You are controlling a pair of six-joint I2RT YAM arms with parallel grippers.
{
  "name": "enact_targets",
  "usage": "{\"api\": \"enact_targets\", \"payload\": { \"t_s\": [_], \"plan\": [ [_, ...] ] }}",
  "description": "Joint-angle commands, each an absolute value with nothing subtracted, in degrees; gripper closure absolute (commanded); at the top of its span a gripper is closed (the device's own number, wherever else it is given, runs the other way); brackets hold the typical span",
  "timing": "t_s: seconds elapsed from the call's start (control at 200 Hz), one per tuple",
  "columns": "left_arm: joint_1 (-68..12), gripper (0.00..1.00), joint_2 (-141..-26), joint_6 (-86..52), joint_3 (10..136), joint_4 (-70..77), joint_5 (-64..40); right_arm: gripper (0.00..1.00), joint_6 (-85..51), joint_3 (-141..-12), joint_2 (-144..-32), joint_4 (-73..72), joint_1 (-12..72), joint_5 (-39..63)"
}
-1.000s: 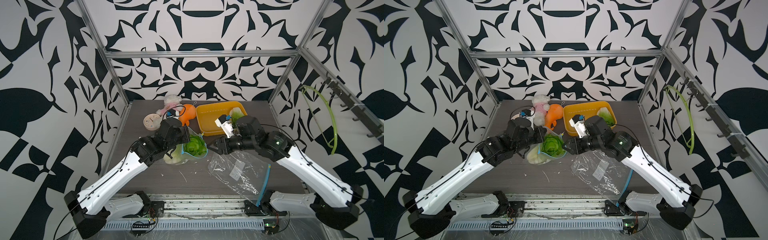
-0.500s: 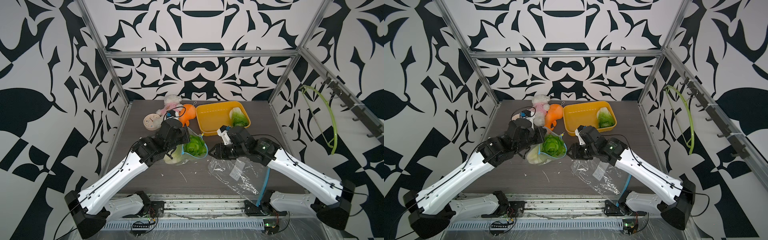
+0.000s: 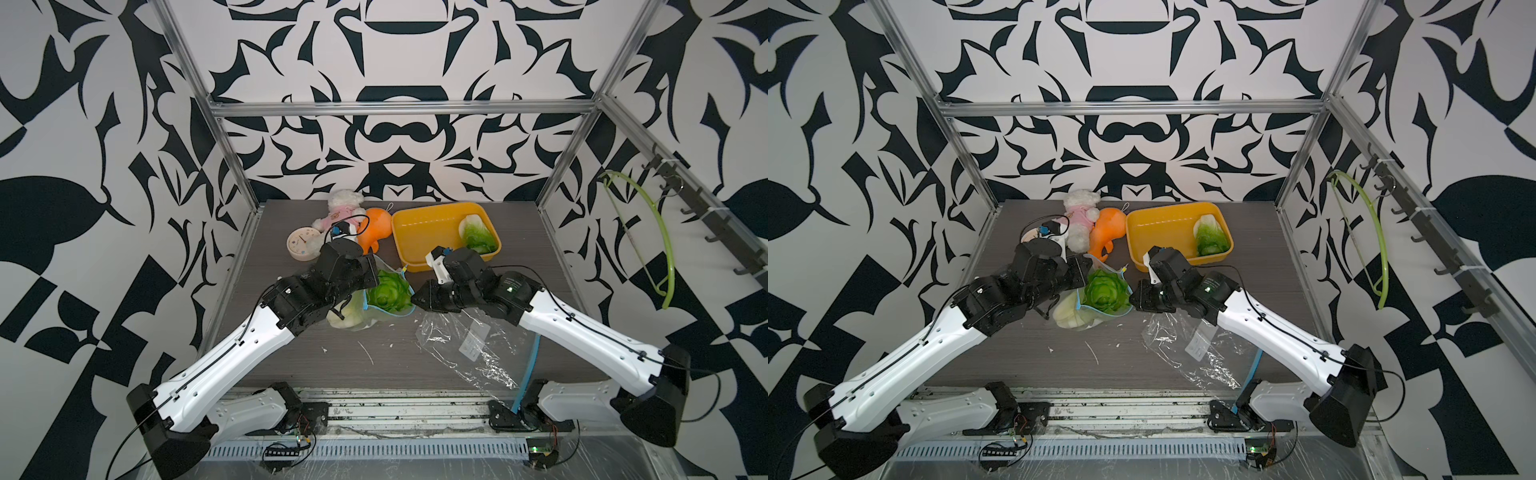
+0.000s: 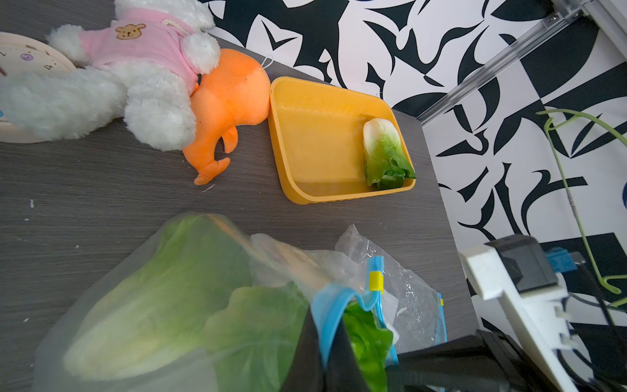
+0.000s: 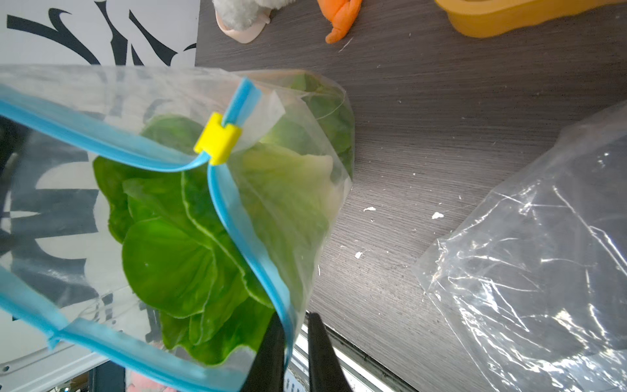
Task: Put the chinese cabbages into a zipper bag and zip it
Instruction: Adjust the zipper food storage bag at the center of the board.
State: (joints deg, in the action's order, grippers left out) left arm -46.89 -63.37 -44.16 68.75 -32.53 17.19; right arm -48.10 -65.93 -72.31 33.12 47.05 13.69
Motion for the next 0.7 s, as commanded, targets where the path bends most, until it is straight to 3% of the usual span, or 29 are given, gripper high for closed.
{"api": "enact_targets", "payload": {
  "t_s": [0.0,0.695],
  "plan": [
    [-47.0,1.00,-62.1,-44.4,68.3,-31.4,17.8,0.85,-46.6,-67.7,-72.6,31.6,47.4,12.9],
    [-47.0,1.00,-62.0,-44.6,67.9,-31.2,18.0,0.87,-42.5,-71.3,-73.3,31.8,47.4,9.8]
  ]
}}
